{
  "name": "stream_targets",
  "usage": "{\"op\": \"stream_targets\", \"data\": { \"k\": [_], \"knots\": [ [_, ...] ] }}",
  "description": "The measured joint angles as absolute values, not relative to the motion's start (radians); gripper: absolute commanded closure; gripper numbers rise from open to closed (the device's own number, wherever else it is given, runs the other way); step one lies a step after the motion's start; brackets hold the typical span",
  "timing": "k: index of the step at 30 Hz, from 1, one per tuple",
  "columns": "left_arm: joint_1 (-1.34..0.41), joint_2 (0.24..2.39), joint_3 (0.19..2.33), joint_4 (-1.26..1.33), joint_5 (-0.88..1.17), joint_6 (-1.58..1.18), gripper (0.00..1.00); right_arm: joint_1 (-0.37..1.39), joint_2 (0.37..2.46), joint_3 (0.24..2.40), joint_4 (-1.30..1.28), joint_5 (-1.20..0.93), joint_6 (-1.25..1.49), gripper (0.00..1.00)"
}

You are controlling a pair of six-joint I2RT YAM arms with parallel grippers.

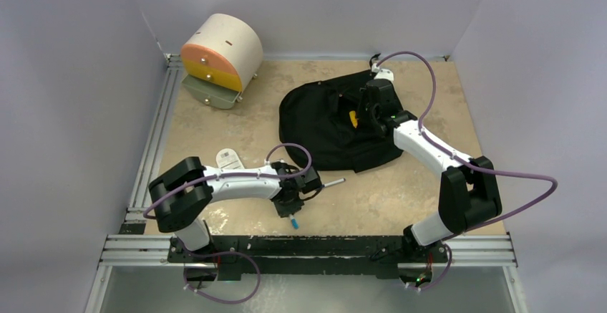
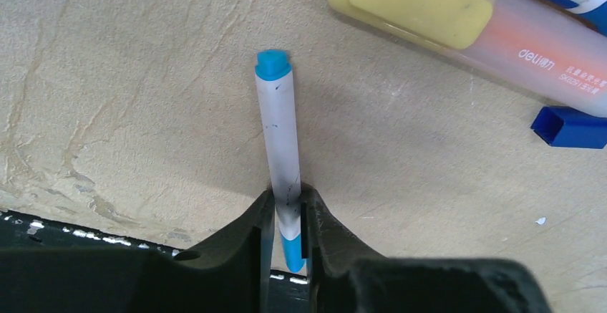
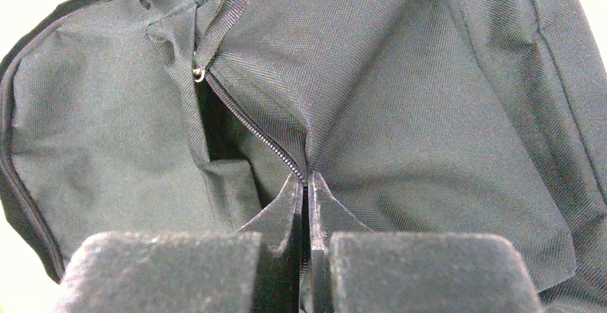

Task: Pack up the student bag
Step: Pick up the stationery from the center of the board.

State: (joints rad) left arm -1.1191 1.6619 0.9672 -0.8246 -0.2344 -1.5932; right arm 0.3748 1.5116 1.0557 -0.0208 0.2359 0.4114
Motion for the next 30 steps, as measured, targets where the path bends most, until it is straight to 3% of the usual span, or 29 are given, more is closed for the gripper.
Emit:
{"op": "stream_targets", "data": {
  "k": [2,6,18,25,30],
  "knots": [
    [-1.119,1.65,0.954,-0.818,-0.233,-1.594,0.95,0.375,1.512,1.056,-0.02,0.236,0.411,1.0],
    [-1.119,1.626,0.931,-0.806,-0.232,-1.605,1.0,0.375,1.512,1.056,-0.02,0.236,0.411,1.0],
    [-1.119,1.496,0.939,-0.988,-0.331,-1.548,1.0,0.375,1.512,1.056,-0.02,0.236,0.411,1.0],
    [-1.059,1.244,0.948,-0.614,-0.287,-1.102,1.0,0.375,1.512,1.056,-0.02,0.234,0.41,1.0],
    [-0.865,1.335,1.009,-0.35,-0.13,-0.883,1.0,0.375,1.512,1.056,-0.02,0.234,0.41,1.0]
  ]
}}
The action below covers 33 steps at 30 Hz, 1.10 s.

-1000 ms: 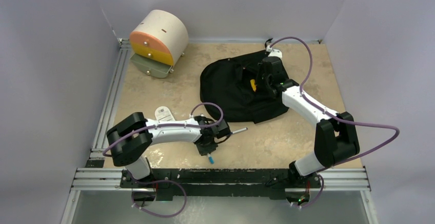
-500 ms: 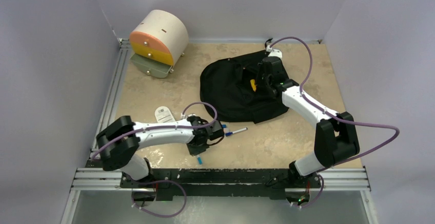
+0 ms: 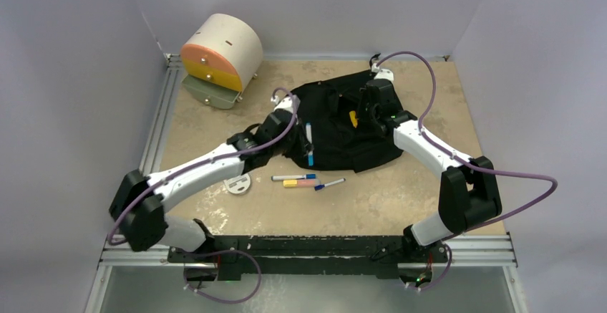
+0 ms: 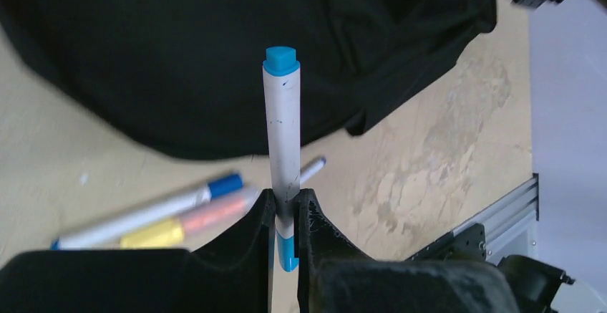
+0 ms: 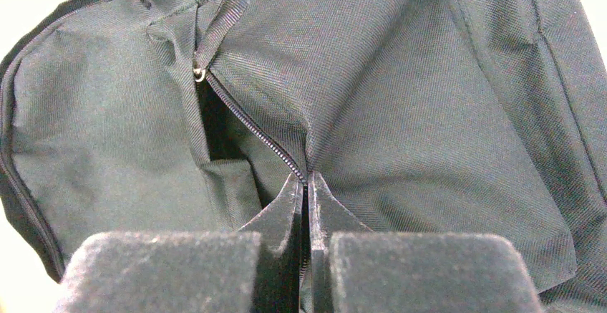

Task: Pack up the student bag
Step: Pick up the stationery from the center of the board, then place the stationery in the student bag.

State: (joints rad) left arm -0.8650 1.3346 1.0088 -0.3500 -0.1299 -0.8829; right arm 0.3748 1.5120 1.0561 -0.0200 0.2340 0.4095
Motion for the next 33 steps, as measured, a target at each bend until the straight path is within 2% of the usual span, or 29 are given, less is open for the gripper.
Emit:
{"op": "stream_targets", "data": {
  "k": [6,16,33],
  "knots": [
    [-0.762,1.605,1.157,-0.133,0.096,-0.753,1.0,0.374,1.511,1.054,-0.009,0.223,0.411,1.0],
    [-0.678,1.901,1.46,-0.017,0.324,-0.691,1.0,0.362,1.501,1.036,0.02,0.186,0.422,1.0],
    [-0.655,2.003,1.551,-0.086,0.461,-0.775,1.0,0.36,1.501,1.036,0.02,0.187,0.434,1.0]
  ]
}}
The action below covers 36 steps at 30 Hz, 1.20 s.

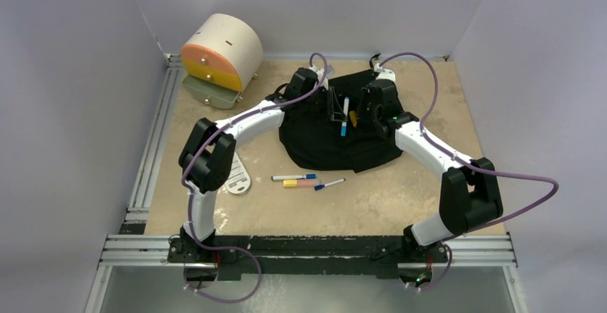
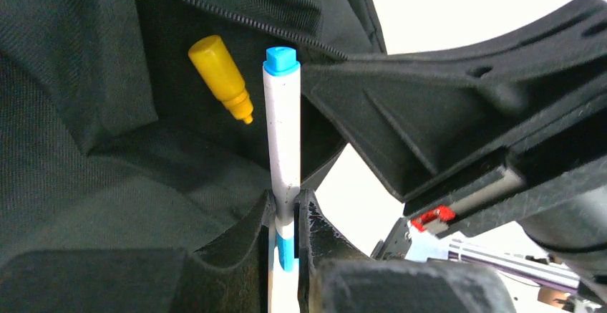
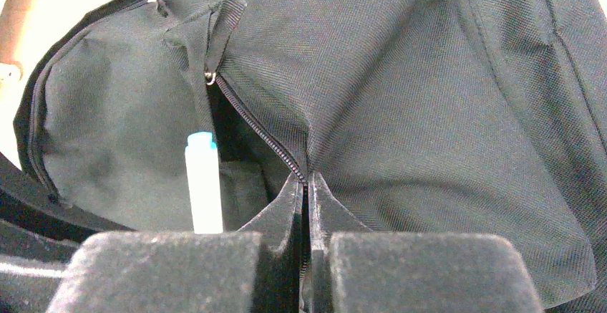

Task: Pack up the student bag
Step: Place the stationery in the student bag.

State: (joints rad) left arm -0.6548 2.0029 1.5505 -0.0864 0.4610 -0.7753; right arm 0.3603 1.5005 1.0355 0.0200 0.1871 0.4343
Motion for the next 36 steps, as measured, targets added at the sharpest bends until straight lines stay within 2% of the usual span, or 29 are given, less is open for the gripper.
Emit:
{"op": "stream_targets", "data": {
  "k": [17,36],
  "knots": [
    [-0.63,2.133,1.692,-0.232,0.506,-0.827,1.0,0.36,1.485,1.036,0.008,0.19,0.45,1.0],
    [-0.596,2.325,1.964,-0.263,0.562,-0.929,1.0,0.36,1.451,1.033,-0.011,0.19,0.451,1.0]
  ]
}}
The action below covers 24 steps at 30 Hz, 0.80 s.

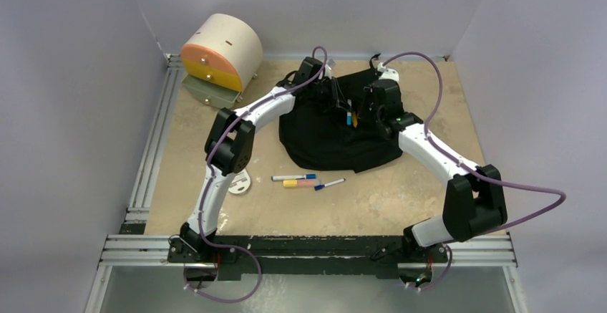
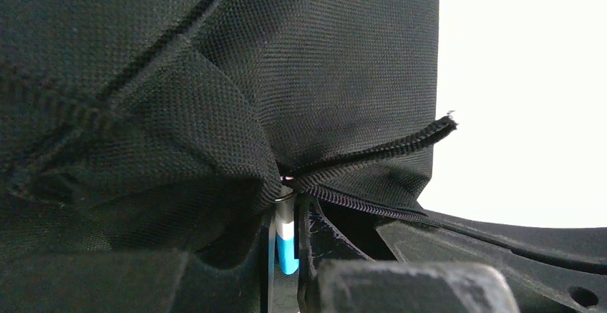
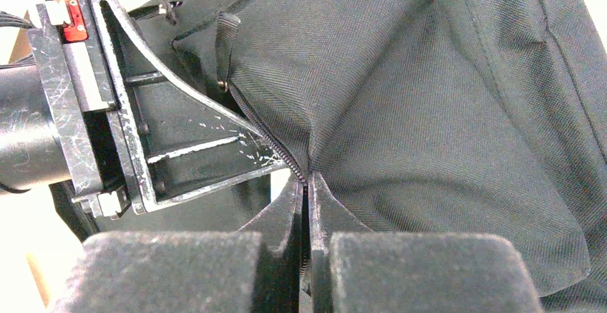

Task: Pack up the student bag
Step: Place the stationery in the student bag.

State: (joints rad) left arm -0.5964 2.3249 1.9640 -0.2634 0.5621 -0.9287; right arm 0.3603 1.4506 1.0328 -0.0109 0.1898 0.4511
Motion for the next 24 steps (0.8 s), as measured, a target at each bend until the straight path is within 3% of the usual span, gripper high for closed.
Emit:
{"op": "stream_targets", "data": {
  "k": [4,16,24],
  "knots": [
    [-0.597,2.327,1.969,-0.261,0.562,-0.96,0.98,0.36,1.45,1.031,-0.01,0.189,0.451,1.0],
    [-0.614,2.341,1.999,-0.244,0.573,-0.979,0.47,0.36,1.45,1.021,0.002,0.187,0.456,1.0],
    [-0.616,2.31,1.953,-0.248,0.556,-0.93,0.46,0.358,1.439,1.011,0.005,0.184,0.458,1.0]
  ]
}}
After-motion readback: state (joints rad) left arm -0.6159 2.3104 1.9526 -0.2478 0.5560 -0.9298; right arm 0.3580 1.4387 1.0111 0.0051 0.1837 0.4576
